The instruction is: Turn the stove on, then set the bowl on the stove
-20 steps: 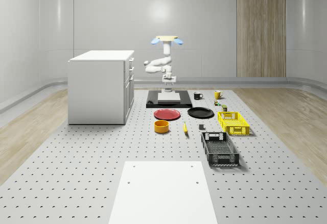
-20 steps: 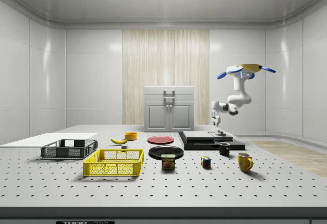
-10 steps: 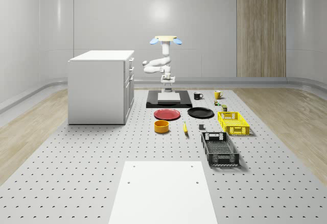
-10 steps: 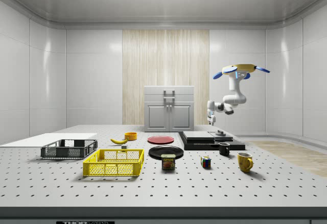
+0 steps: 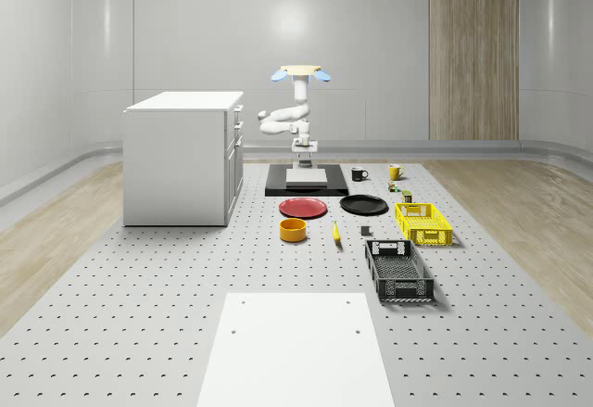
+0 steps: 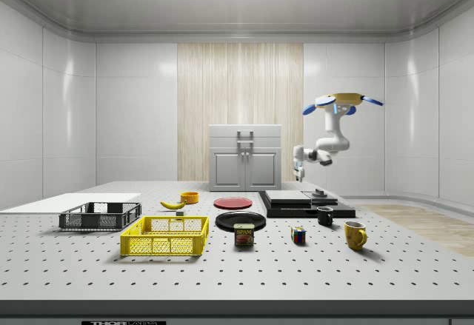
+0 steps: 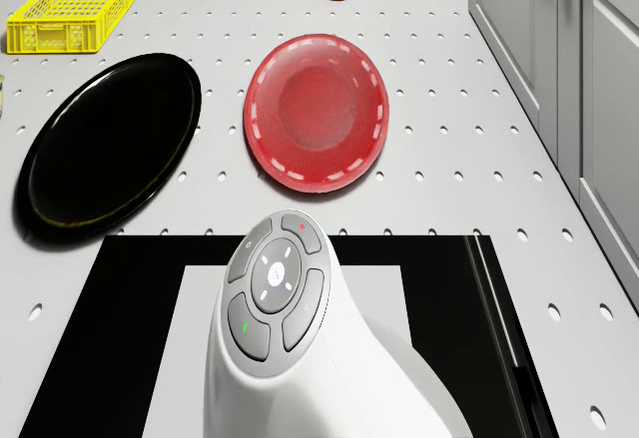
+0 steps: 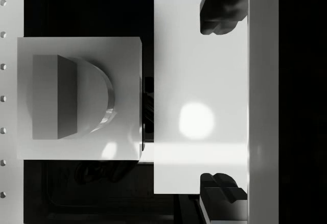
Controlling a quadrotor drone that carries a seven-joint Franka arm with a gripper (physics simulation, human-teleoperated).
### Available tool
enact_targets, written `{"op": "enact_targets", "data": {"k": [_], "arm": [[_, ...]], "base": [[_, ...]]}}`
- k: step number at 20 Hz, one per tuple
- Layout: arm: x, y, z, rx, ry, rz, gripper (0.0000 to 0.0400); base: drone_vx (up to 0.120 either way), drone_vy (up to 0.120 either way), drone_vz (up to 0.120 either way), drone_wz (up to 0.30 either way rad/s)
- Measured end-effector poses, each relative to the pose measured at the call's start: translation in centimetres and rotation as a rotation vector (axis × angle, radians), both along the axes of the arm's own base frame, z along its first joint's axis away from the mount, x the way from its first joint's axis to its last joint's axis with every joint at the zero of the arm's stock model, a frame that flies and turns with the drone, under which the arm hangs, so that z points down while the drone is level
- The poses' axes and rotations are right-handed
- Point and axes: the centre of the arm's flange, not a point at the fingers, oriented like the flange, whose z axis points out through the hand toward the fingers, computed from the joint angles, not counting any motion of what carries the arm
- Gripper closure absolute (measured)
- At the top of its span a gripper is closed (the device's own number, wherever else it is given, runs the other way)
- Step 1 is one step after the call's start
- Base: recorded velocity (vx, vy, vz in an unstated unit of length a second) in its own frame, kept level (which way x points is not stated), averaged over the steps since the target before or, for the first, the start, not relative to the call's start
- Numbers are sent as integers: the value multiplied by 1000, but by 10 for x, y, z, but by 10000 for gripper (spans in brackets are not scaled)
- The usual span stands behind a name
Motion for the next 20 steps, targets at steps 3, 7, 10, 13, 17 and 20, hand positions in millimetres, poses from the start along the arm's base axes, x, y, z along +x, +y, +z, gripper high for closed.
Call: {"op": "enact_targets", "data": {"k": [3,7,10,13,17,20], "arm": [[0,0,0,0,0,0,0],[0,0,0,0,0,0,0],[0,0,0,0,0,0,0],[0,0,0,0,0,0,0],[0,0,0,0,0,0,0],[0,0,0,0,0,0,0]], "base": [[120,0,0,0],[120,0,0,0],[120,0,0,0],[120,0,0,0],[120,0,0,0],[120,0,0,0]]}}
